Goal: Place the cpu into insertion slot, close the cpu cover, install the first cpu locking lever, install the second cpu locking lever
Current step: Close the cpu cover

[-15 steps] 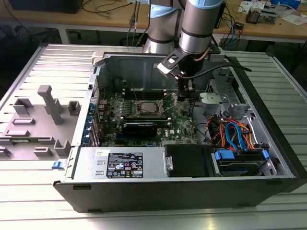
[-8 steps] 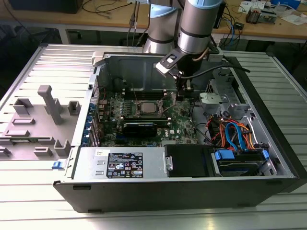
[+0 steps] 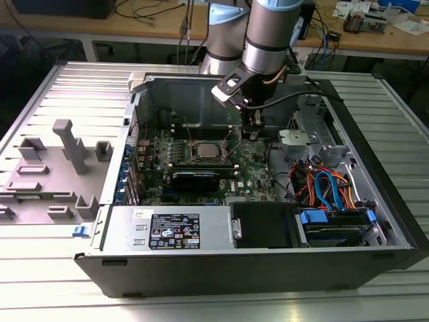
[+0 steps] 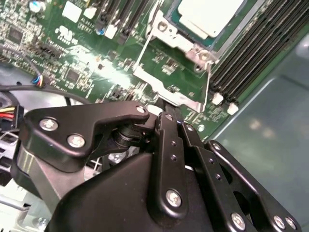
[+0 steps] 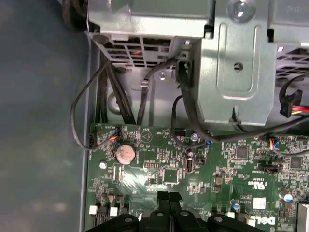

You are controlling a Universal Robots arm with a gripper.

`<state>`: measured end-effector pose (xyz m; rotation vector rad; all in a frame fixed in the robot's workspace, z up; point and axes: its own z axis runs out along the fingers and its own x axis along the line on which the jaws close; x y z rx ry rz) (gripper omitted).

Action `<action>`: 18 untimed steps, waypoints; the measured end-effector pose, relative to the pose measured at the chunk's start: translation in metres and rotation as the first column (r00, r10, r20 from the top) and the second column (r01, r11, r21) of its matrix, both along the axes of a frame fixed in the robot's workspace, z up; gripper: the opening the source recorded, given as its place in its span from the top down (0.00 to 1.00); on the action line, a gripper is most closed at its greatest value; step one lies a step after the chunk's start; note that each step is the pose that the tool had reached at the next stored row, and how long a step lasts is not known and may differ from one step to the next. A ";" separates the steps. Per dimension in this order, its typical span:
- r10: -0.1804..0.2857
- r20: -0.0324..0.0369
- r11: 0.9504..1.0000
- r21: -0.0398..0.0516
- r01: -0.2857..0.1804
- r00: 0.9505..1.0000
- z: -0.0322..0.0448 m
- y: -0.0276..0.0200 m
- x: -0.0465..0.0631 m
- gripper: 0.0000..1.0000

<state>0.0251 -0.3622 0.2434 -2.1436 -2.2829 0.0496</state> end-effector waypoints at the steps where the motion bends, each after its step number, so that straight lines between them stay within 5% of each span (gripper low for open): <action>1: 0.000 0.000 1.000 0.000 0.000 1.000 0.0001 0.0000 -0.002 0.89; 18: 0.000 0.000 1.000 0.001 0.000 1.000 0.0001 -0.0001 -0.013 0.89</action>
